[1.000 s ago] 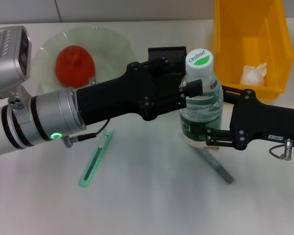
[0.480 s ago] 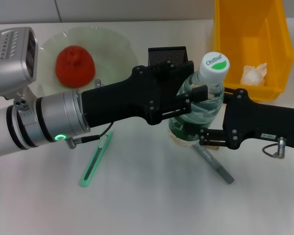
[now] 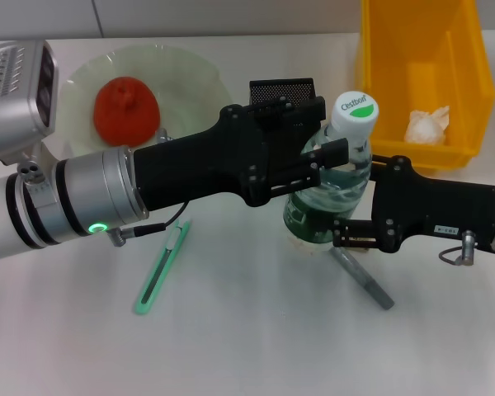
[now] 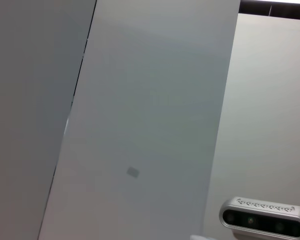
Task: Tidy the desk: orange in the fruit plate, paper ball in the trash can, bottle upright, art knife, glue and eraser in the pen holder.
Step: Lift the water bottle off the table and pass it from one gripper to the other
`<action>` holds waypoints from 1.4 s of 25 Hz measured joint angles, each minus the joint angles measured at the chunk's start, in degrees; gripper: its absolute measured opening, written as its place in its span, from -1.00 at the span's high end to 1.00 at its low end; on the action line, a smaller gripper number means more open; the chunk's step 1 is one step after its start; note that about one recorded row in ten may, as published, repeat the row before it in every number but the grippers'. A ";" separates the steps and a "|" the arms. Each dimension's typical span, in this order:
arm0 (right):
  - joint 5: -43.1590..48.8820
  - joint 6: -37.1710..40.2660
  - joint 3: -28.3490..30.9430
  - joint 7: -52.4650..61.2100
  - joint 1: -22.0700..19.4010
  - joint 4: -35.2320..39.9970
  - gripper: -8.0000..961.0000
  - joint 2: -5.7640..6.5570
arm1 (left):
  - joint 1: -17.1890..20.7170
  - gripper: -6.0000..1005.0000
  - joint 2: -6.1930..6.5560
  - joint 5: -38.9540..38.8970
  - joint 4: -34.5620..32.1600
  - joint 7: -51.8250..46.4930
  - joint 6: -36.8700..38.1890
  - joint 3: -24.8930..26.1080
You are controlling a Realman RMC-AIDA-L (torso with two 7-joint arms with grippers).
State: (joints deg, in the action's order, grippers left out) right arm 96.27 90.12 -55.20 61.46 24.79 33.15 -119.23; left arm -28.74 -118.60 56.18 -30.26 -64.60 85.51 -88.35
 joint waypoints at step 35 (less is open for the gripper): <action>3.20 -0.04 -3.70 5.04 0.37 4.45 -0.56 0.05 | -1.33 -0.57 -0.07 4.47 -1.55 0.45 -2.97 -0.15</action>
State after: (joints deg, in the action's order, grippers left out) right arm 99.47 90.08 -58.90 66.49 25.15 37.60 -119.18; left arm -30.06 -118.67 60.65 -31.81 -64.15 82.54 -88.50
